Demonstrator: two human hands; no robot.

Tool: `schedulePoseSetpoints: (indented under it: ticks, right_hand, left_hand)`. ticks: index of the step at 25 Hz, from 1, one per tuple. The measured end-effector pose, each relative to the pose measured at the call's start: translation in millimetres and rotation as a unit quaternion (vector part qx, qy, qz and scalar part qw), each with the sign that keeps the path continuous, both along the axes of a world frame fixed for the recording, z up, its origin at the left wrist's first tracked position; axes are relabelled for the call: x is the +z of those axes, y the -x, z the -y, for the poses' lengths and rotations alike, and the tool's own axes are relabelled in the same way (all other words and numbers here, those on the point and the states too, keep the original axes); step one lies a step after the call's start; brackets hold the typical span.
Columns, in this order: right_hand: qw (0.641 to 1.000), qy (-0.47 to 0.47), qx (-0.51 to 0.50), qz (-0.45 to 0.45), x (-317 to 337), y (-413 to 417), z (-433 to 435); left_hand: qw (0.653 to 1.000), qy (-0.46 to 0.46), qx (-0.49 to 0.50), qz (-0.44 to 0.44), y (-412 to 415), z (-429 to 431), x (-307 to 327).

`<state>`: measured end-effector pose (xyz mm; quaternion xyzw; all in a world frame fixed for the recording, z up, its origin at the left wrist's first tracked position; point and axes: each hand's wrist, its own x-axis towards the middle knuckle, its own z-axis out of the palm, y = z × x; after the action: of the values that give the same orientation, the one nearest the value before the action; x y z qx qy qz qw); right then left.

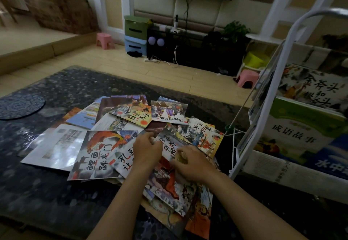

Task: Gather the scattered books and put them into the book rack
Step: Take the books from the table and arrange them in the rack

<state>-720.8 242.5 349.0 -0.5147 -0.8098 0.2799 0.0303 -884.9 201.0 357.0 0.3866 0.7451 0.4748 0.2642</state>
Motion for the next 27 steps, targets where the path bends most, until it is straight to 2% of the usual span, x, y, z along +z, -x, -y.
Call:
schedulePoseSetpoints:
  ticks: [2, 6, 8, 13, 19, 24, 27]
  right_hand:
    - [0.997, 0.01, -0.051, -0.057, 9, -1, 2]
    - [0.978, 0.048, -0.174, -0.102, 16, -9, -5]
    - [0.963, 0.083, -0.222, -0.126, 21, -12, -7]
    - [0.954, 0.079, -0.236, -0.17, 44, -16, -5]
    - [0.977, 0.02, -0.141, -0.159, 101, -27, 13]
    - [0.982, -0.108, -0.102, -0.112, 167, -73, 29]
    - [0.966, -0.19, -0.106, -0.138, 208, -119, 34]
  left_hand:
    - [0.997, 0.032, 0.002, 0.068, 8, 1, -1]
    - [0.978, 0.032, 0.019, 0.207, 21, 7, 8]
    - [0.973, 0.037, 0.019, 0.229, 25, 15, 16]
    - [0.976, 0.074, -0.018, 0.204, 34, 43, 21]
    - [0.988, 0.072, -0.088, 0.1, 11, 60, 54]
    - [0.992, 0.013, -0.126, -0.009, -34, 44, 106]
    - [0.987, -0.029, -0.126, -0.098, -77, 31, 154]
